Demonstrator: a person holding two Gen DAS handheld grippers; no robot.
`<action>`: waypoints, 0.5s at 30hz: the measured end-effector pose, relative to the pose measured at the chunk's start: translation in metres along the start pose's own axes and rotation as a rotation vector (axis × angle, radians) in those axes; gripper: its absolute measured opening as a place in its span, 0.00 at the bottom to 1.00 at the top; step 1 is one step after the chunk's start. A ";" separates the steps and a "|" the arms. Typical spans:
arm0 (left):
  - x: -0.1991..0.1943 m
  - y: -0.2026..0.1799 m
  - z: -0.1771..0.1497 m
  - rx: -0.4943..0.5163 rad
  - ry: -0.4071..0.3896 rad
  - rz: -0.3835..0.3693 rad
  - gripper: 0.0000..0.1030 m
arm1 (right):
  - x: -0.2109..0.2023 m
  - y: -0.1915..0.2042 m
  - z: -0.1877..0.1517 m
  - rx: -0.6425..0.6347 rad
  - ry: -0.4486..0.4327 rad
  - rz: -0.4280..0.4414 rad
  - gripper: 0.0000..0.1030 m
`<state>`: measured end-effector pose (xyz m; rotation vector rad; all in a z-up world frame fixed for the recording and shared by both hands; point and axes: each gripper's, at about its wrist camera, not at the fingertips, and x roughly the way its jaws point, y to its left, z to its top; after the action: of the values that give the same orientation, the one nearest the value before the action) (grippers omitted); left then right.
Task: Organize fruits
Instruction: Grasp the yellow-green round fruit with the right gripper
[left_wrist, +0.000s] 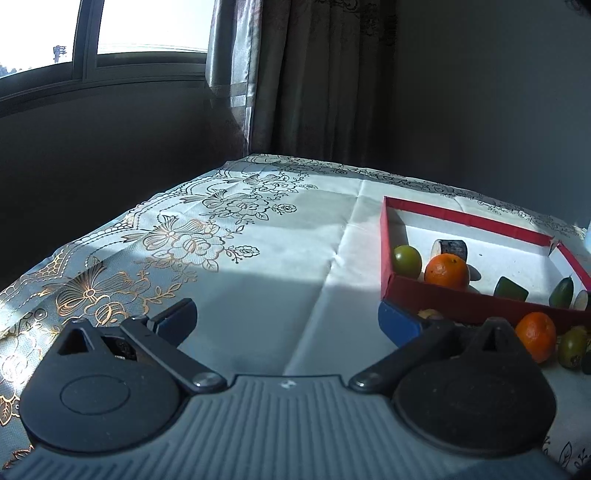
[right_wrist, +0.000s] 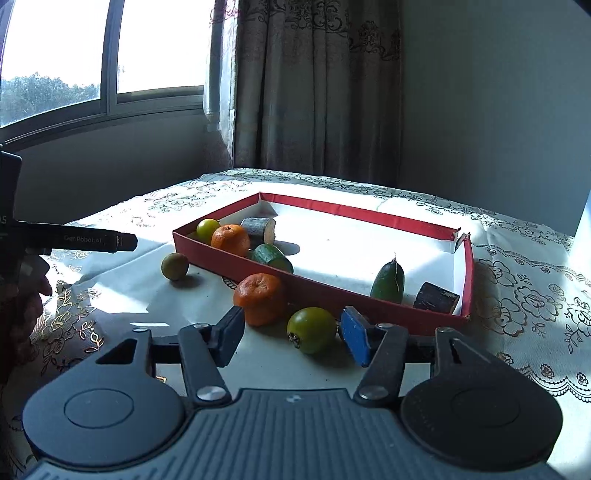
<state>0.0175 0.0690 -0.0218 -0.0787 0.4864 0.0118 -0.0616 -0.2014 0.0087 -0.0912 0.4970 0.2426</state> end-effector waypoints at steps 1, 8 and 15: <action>0.001 0.000 0.000 -0.004 0.002 -0.003 1.00 | 0.002 0.001 0.000 -0.007 0.005 -0.001 0.53; 0.003 0.002 0.001 -0.016 0.014 -0.020 1.00 | 0.019 -0.001 0.000 -0.014 0.046 -0.026 0.48; 0.006 0.002 0.001 -0.012 0.027 -0.029 1.00 | 0.027 -0.006 0.000 -0.009 0.063 -0.033 0.47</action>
<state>0.0228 0.0708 -0.0239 -0.0976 0.5119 -0.0151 -0.0369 -0.2018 -0.0041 -0.1162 0.5569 0.2098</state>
